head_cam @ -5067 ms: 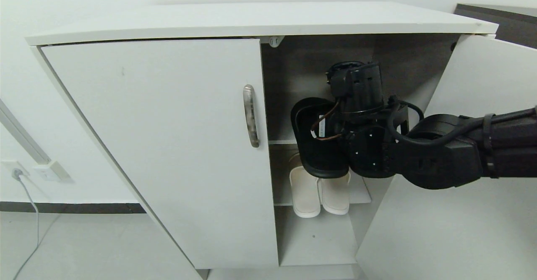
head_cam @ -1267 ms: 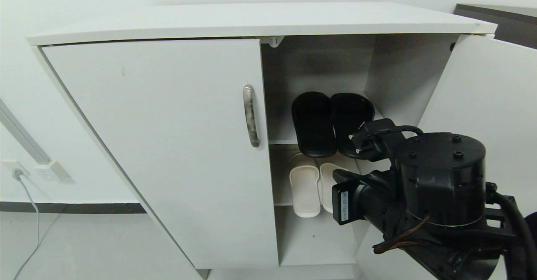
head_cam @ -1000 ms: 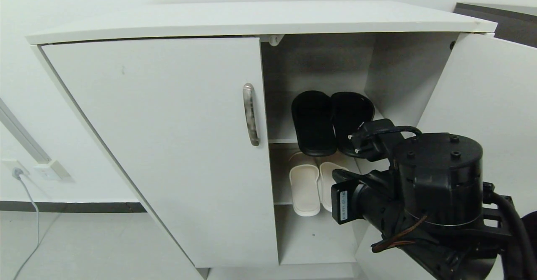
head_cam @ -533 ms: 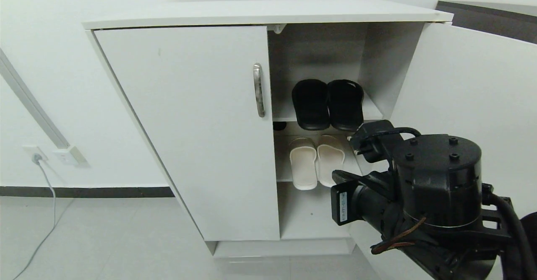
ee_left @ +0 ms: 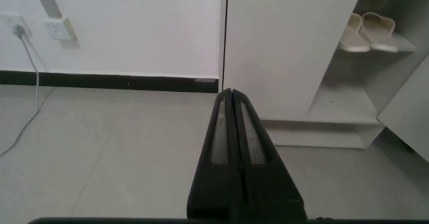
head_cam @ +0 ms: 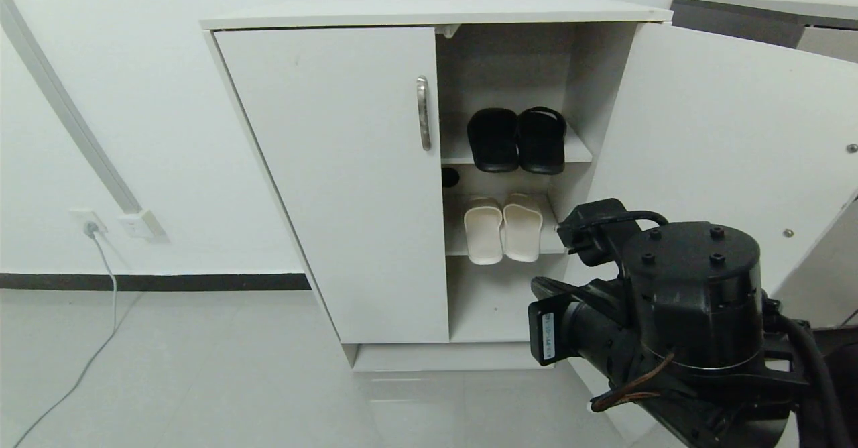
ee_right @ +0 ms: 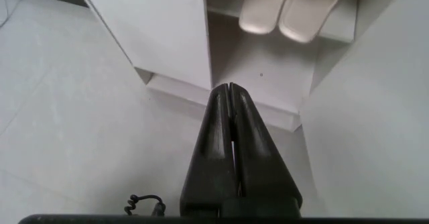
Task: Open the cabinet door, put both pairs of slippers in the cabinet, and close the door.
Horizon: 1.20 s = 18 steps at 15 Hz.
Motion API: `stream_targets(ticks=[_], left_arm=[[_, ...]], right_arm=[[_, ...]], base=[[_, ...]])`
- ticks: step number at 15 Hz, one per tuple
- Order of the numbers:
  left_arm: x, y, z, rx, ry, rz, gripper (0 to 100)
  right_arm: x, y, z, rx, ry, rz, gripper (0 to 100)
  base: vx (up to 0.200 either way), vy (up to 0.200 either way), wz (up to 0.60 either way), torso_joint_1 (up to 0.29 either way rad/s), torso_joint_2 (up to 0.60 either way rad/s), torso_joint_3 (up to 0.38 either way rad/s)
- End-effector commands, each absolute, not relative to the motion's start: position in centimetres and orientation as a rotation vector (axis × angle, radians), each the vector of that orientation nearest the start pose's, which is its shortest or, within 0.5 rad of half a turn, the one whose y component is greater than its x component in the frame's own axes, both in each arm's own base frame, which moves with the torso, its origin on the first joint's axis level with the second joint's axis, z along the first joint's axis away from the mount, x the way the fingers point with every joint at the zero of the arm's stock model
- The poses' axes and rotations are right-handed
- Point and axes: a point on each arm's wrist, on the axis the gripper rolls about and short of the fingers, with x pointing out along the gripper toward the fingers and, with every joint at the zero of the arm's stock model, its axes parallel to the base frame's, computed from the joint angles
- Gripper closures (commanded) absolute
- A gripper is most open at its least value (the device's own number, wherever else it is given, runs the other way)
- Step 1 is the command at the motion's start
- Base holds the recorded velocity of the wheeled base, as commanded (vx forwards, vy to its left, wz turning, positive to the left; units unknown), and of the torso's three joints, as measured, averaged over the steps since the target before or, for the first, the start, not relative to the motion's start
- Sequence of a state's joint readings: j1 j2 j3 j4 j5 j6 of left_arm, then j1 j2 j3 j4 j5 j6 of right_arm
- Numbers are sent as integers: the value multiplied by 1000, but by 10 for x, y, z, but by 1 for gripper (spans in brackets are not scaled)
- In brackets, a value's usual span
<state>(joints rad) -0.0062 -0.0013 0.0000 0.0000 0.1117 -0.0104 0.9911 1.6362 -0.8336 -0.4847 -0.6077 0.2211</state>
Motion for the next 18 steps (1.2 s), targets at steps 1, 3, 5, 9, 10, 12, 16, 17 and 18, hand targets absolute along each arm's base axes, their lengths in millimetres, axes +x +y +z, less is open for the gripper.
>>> stream_targets(ticks=[1,3,5,9,10,12,16,17,18], left_arm=[[-23,3,75,-11,-1,106,100],[-23,3,75,-11,-1,106,100],[-23,3,75,-11,-1,106,100],[-23,3,75,-11,-1,106,100],[-23,3,75,-11,-1,106,100],[-23,3,75,-11,-1,106,100],[-23,3,75,-11,-1,106,100],[-23,3,75,-11,-1,106,100],[-23,3,75,-11,-1,106,100]], right_arm=[[171,236,192,-17,268,349,100],[171,235,190,-38,268,349,100],[170,233,187,-59,266,352,100],[171,233,185,-59,252,349,100],[172,233,185,-61,253,349,100],[172,234,184,-64,256,348,100],[173,234,182,-69,261,346,100],[173,234,182,-71,261,345,100],[173,234,182,-68,260,346,100]], base=[[0,0,0,0,0,0],[0,0,0,0,0,0],[0,0,0,0,0,0],[0,0,0,0,0,0],[0,0,0,0,0,0],[0,0,0,0,0,0],[0,0,0,0,-80,-76],[0,0,0,2,-168,-315],[0,0,0,27,-119,-359]])
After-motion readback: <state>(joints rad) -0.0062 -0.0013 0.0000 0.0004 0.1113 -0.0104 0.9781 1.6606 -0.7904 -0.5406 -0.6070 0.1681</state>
